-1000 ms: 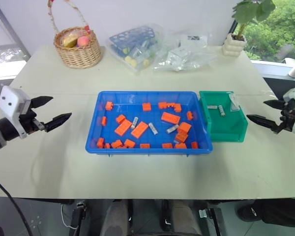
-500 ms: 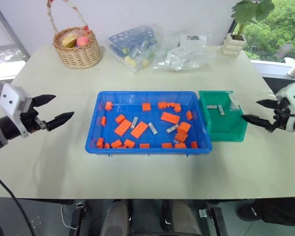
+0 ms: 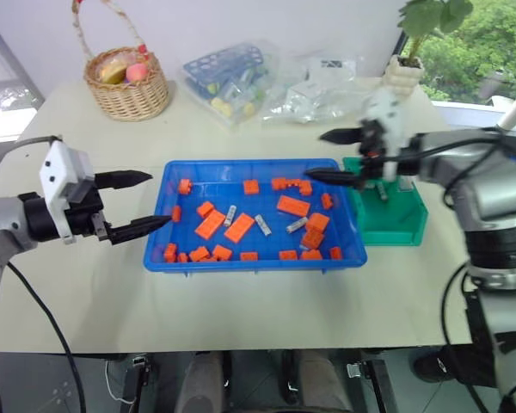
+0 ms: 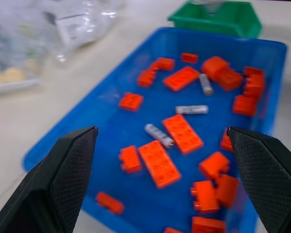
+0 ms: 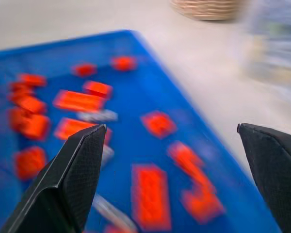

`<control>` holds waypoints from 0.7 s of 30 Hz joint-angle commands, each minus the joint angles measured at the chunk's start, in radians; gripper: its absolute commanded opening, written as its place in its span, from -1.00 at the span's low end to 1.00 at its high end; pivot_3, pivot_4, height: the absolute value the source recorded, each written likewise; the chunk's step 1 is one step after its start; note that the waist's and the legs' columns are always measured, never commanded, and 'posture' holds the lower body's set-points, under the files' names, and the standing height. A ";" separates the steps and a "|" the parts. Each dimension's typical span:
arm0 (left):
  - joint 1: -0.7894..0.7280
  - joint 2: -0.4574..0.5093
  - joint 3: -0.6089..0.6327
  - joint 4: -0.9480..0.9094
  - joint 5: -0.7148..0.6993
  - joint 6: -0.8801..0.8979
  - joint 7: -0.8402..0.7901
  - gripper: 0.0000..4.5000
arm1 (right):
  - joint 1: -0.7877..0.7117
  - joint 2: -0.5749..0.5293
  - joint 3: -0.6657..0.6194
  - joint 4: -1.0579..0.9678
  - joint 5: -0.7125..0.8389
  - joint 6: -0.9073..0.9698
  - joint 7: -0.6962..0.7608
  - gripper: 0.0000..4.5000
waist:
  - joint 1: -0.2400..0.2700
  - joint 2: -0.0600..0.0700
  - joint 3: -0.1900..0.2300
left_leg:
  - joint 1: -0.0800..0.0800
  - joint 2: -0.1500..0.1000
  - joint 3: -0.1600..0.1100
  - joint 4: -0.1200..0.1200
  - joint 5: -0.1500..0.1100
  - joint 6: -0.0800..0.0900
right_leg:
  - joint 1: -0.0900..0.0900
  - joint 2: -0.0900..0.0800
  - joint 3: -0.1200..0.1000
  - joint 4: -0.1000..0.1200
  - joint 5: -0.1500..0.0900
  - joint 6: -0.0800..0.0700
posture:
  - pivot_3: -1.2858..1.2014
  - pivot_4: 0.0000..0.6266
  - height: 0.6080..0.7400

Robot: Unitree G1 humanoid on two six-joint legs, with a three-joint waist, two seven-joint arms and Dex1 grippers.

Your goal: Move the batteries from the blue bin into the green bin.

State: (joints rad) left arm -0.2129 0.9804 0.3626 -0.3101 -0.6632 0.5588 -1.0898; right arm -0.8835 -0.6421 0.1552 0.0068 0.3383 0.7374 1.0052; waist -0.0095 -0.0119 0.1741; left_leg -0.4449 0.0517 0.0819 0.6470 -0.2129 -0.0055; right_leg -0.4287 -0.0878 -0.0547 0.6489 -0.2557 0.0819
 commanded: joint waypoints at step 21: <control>-0.098 0.031 -0.064 0.013 0.022 -0.012 -0.038 1.00 | -0.145 0.470 0.343 0.456 -0.312 -0.040 -0.212 0.98 | -0.009 0.000 0.000 | 0.000 0.000 0.000 0.000 0.000 0.000 | 0.000 0.001 0.000 0.001 0.000 0.000 | 0.03 -0.52 0.94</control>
State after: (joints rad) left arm -0.2910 0.9943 0.2884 -0.2777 -0.6323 0.5432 -1.1294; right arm -1.0015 -0.1848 0.4931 0.4518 0.0420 0.7293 0.7810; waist -0.0186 -0.0123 0.1739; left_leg -0.4445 0.0516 0.0818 0.6470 -0.2128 -0.0055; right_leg -0.4285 -0.0871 -0.0548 0.6495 -0.2554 0.0824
